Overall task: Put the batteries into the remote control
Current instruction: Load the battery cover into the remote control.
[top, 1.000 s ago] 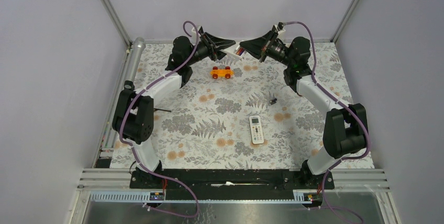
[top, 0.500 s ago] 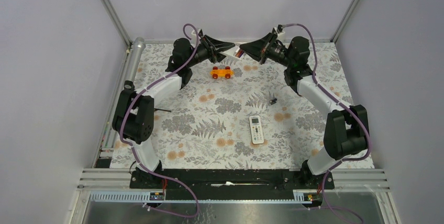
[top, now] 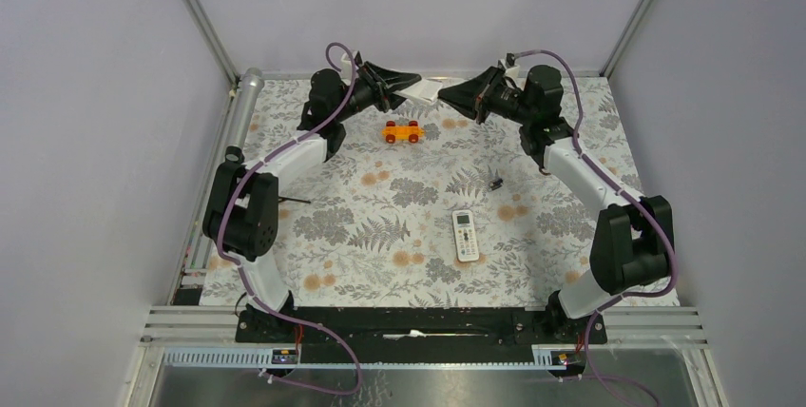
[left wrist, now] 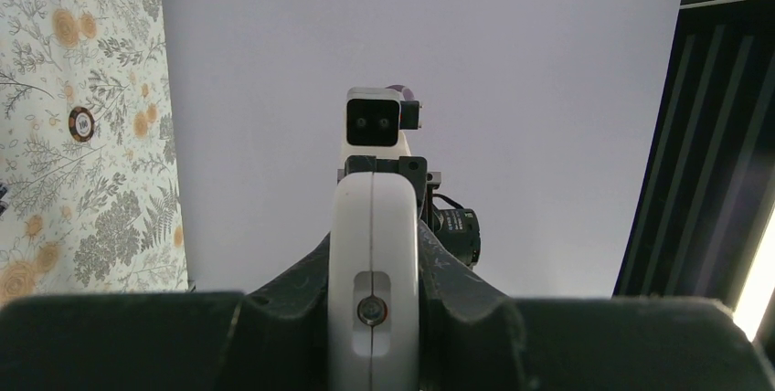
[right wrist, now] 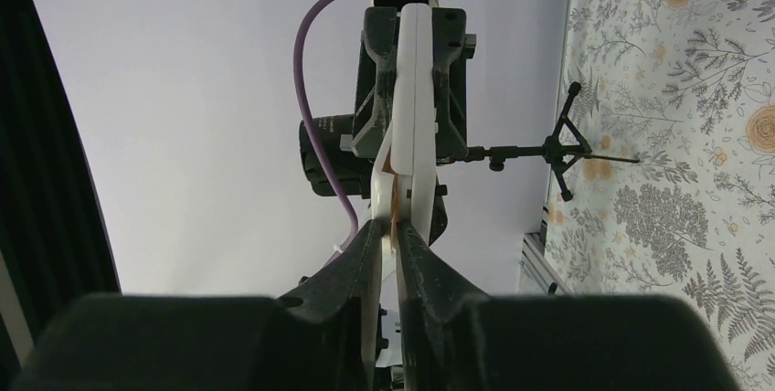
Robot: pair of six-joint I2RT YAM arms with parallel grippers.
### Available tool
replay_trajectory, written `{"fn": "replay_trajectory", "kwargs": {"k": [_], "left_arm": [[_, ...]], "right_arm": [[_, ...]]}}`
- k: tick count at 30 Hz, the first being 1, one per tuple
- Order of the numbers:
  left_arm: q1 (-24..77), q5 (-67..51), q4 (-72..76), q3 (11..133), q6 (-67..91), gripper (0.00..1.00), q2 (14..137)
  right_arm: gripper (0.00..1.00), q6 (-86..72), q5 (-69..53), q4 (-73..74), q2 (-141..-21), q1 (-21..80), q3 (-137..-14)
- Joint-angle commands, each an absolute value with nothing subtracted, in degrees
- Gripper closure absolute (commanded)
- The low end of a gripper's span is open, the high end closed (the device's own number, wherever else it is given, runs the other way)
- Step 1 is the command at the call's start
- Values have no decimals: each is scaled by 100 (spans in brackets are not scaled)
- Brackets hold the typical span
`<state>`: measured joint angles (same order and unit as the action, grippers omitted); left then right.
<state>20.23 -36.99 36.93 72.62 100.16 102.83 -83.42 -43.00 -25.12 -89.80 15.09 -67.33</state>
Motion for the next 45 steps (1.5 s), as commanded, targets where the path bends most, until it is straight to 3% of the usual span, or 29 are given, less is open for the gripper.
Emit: {"fn": "replay_trajectory", "kwargs": {"k": [1,21,27,31,39,42,45], "left_arm": [[2083,-3665,4408,7427,10145,100,10010],[2013,-3674,4166,7391,9888,100,9949],[2013,-3707,4115,7381,9833,100,9947],[2020,-3709,4093,7382,9810,100,9940],[2047,-3738,4083,7378,9792,100,9932],[2052,-3758,4095,7387,9799,100,9936],[2055,-3761,4100,7380,9791,100,9920]], "right_arm": [[80,-8132,-4317,-2170,-8864,1539,-6990],[50,-7910,-4357,-1876,-8555,1295,-6994],[17,-7832,-4373,-2344,-8525,1290,-6882],[8,-7699,-4398,-2411,-8685,1313,-7016],[10,-7259,-4392,-1740,-9114,1617,-7585],[20,-7300,-4314,-1801,-9191,1661,-7630],[40,-7381,-4244,-1874,-9173,1666,-7539]]}}
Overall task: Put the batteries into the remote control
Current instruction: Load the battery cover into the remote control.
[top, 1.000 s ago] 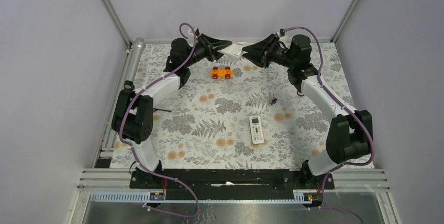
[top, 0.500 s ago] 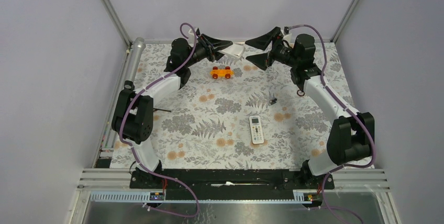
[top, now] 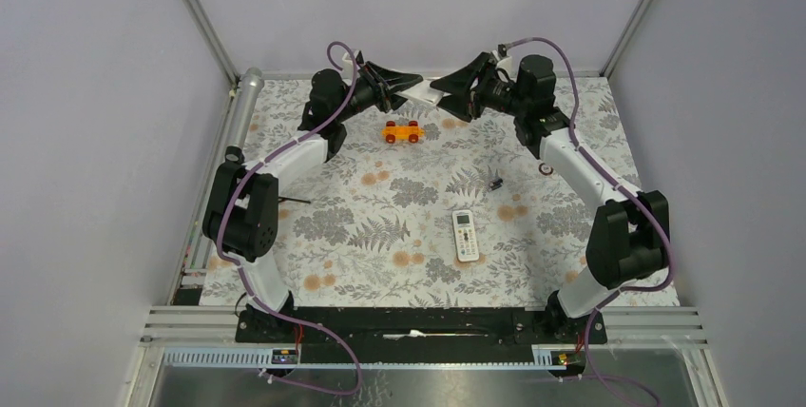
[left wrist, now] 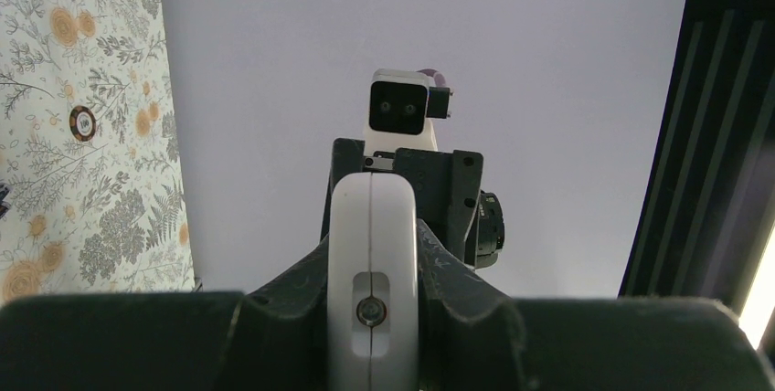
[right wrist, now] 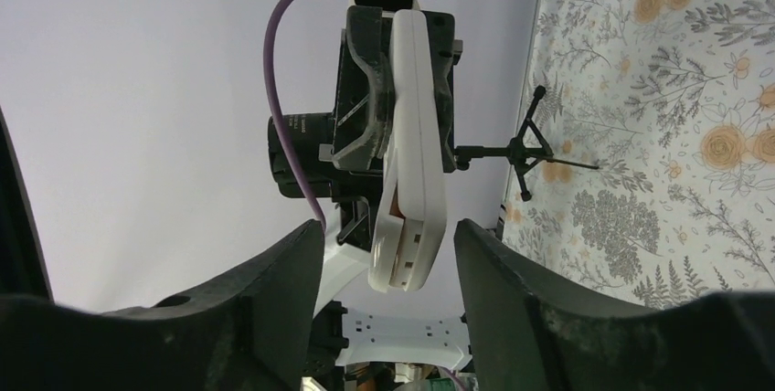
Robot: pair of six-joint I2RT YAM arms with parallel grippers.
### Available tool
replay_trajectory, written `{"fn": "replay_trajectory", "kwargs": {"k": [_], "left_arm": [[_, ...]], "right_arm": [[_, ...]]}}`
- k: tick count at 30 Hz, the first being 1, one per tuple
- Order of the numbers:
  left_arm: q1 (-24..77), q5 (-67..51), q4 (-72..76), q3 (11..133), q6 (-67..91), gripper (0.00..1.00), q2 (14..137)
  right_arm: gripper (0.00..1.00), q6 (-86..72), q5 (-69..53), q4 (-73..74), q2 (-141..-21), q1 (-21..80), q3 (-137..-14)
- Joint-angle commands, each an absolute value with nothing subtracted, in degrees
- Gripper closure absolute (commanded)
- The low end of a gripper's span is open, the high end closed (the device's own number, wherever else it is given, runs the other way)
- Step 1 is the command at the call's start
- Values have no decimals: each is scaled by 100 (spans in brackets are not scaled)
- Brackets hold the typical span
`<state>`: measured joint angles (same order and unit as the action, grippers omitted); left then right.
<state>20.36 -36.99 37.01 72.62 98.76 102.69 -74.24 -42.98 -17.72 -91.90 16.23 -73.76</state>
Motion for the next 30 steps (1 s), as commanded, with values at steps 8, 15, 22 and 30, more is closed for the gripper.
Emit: {"fn": "replay_trajectory", "kwargs": {"k": [8,15,22,30], "left_arm": [[2052,-3770,4153,7396,9890,100,9913],[2048,-3743,4275,7400,10024,100,9932],[2136,-3841,4477,7548,10109,100,9994],[2450,-4146,4392,7723,9759,100,10042]], "right_arm": [[67,-7441,-4250,-1893,-9041,1661,-7189],[78,-7506,-4315,-2000,-9041,1661,-7017],[77,-7369,-4178,-2030,-9206,1709,-7053],[80,-7275,-3945,-2294,-9581,1910,-7143]]}}
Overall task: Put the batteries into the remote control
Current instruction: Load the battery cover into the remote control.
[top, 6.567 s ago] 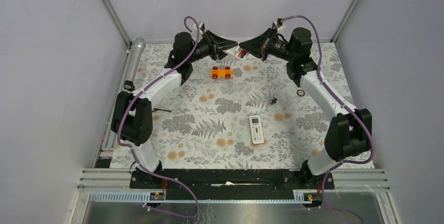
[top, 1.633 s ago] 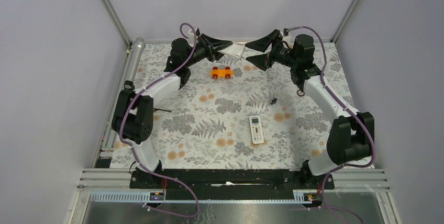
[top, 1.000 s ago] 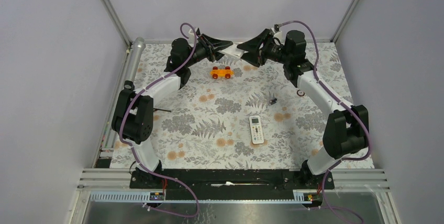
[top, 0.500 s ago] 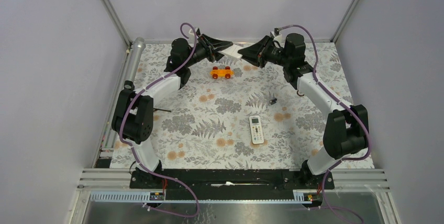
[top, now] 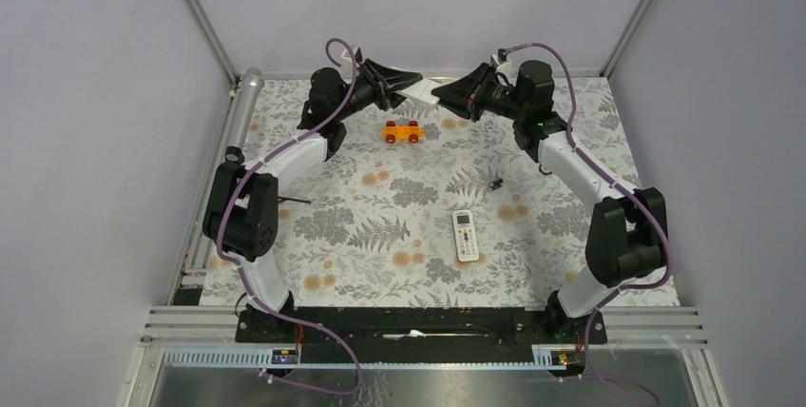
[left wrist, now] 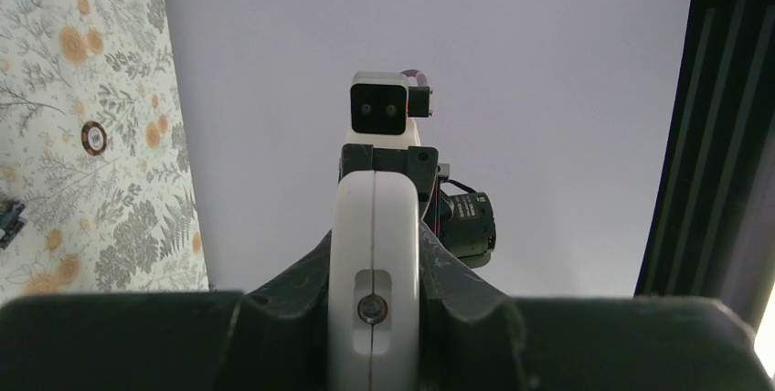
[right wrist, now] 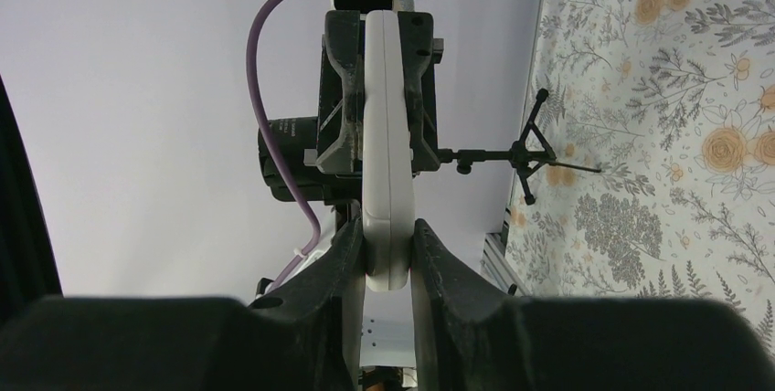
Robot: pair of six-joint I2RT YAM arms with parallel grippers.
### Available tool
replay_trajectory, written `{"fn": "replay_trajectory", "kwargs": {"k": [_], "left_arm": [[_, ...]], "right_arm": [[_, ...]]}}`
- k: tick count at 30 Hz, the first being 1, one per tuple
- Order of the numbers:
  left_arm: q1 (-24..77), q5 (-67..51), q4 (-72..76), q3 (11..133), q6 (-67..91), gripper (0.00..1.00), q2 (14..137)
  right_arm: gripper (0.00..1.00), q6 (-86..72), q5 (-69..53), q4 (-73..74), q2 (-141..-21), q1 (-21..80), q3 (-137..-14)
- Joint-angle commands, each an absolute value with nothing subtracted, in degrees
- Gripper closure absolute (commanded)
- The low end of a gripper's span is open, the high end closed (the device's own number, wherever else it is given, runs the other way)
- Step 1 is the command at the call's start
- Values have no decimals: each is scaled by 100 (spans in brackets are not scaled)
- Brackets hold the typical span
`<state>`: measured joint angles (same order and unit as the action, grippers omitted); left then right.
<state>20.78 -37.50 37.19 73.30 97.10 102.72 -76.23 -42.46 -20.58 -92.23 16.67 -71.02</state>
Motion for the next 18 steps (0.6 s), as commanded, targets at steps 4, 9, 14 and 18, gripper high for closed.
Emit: {"fn": "replay_trajectory", "kwargs": {"k": [4,9,14,18], "left_arm": [[2591,-4265,4489,7644,9758,100,10034],[2641,-4376,4043,7652,9282,100,9938],[2645,-4395,4018,7664,9216,100,9931],[2646,-4404,4265,7712,9393,100,9982]], "right_arm": [[80,-7226,-3989,-2403,-9788,1983,-7285],[77,-7139,-3944,-2409,-9920,2047,-7461],[73,-7219,-3841,-2652,-10019,2077,-7510],[70,-7121,-3755,-2727,-10063,2196,-7520]]}}
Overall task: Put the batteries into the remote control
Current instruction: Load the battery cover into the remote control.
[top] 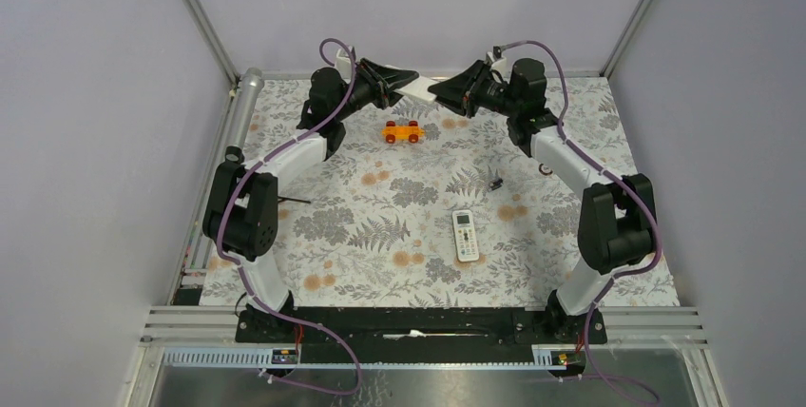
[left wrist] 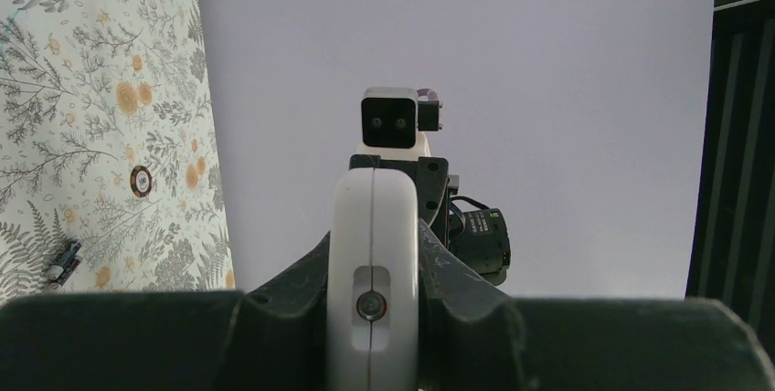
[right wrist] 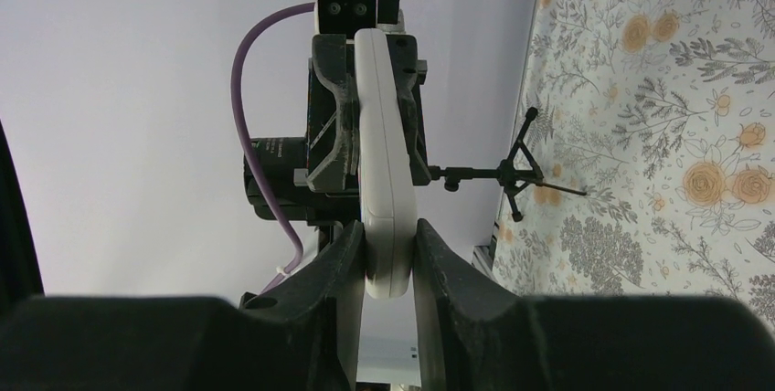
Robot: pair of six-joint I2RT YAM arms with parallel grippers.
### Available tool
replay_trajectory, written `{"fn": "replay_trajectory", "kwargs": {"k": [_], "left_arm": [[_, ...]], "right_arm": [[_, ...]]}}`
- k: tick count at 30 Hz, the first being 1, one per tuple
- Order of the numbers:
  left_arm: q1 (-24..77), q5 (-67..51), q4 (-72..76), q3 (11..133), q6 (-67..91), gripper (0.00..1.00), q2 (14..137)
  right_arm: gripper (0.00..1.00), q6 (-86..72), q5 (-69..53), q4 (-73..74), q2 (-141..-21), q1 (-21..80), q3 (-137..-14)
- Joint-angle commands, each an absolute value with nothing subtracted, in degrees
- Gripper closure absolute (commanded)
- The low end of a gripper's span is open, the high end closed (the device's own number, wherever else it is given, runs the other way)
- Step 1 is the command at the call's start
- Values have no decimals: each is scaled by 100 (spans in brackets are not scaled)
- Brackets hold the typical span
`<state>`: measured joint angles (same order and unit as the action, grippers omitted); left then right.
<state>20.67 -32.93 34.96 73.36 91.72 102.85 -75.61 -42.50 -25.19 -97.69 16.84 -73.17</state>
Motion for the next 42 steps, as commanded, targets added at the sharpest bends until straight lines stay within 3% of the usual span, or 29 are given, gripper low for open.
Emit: {"fn": "replay_trajectory", "kwargs": {"k": [1,7,12,19,22,27,31,39,42], "left_arm": [[2653,-4411,4257,7733,9391,100,9984],[2572,-4439,4072,7622,9168,100,9888],[2308,-4412,3830,7402,8877,100,9757],[2082,-4521,3429,7313,8361,100,9642],[2023,-4600,3376,7299,8266,100,9627],[1929,-4835,3406,7360,8091,100,9619],[1912,-5226,3429,7515,7875,100,9634],[1916,-5459,3059,7584,7458,100,9542],[1916,-5457,3067,7590,7462,100,9535]], "right_arm": [[70,-7092,-3714,-2735,-10063,2221,-7502],[66,-6897,-3587,-2720,-9866,2197,-7409],[53,-6681,-3828,-2662,-9557,1893,-7402],[10,-6611,-4993,-3415,-9378,1611,-7625],[1,-6680,-5360,-3755,-9305,1585,-7602],[3,-6472,-6274,-3986,-9237,1556,-7509],[14,-5957,-7079,-3804,-9286,1560,-7414],[40,-5048,-6956,-2834,-9386,1635,-7620],[44,-4752,-6955,-2543,-9428,1788,-7695]]}}
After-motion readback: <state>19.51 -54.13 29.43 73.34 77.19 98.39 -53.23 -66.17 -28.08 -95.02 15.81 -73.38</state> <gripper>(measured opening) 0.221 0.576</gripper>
